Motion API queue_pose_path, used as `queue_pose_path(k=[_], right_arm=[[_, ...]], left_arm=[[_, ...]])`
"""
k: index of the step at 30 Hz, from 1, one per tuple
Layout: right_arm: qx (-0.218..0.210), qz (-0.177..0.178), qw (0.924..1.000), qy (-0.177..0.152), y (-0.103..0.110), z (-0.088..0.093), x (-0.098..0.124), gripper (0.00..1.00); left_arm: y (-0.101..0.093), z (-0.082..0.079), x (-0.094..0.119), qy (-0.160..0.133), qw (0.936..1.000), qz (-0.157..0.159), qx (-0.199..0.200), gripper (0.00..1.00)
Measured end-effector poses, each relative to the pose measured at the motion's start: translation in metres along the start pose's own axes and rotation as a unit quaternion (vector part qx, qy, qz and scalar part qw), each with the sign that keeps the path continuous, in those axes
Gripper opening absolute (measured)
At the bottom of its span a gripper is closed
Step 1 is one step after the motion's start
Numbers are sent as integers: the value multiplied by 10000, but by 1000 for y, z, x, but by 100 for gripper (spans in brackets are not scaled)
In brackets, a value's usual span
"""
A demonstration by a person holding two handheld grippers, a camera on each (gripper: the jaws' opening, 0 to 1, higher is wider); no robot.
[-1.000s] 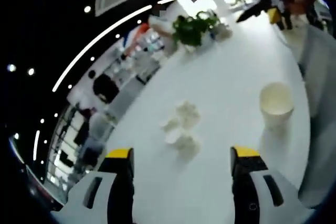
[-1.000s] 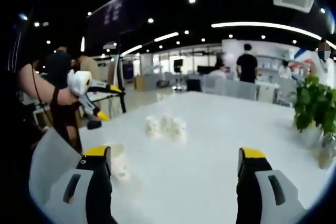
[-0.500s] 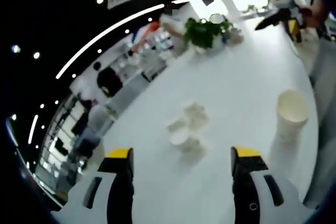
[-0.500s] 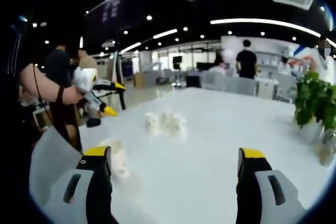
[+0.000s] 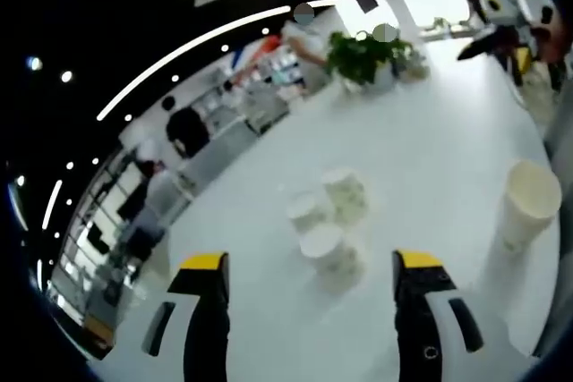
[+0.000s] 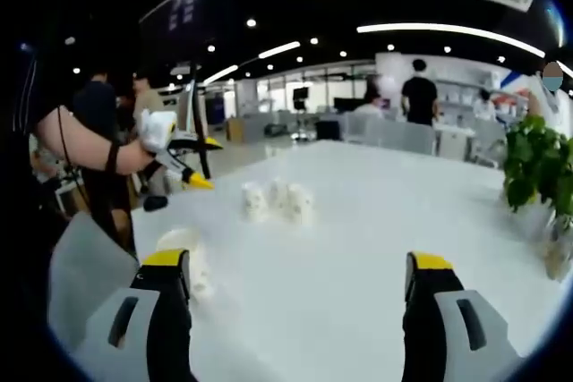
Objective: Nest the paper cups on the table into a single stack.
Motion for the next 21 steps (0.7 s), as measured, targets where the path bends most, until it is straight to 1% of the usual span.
queue_pose_path(k=[2,8,14,21], right_arm=[[-7,11,10000,16,-1,1,0,98],[-11,54,10000,73,-5,4,-2,98],[-9,60,10000,65,-7,3,-5,98],[-5,63,9999,93,-10,2,-7,98]], left_arm=[[0,2,-5,-5,9999,-7,121,72],[5,11,-17,-12,9995,-65,302,71],[10,16,-29,-50,9984,-148,546,70],[8,27,-45,-3,9969,-76,785,70]])
Point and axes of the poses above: the point that each gripper's makers call its tool centre point, and the gripper's own axes: x roughly backward along the fingers, y roughly to its left, z roughly out of its underside, the point moved 4 cm from there along x, roughly backward along the fingers, and after that the axes turned 14 degrees about -y, right-handed, at the moved point
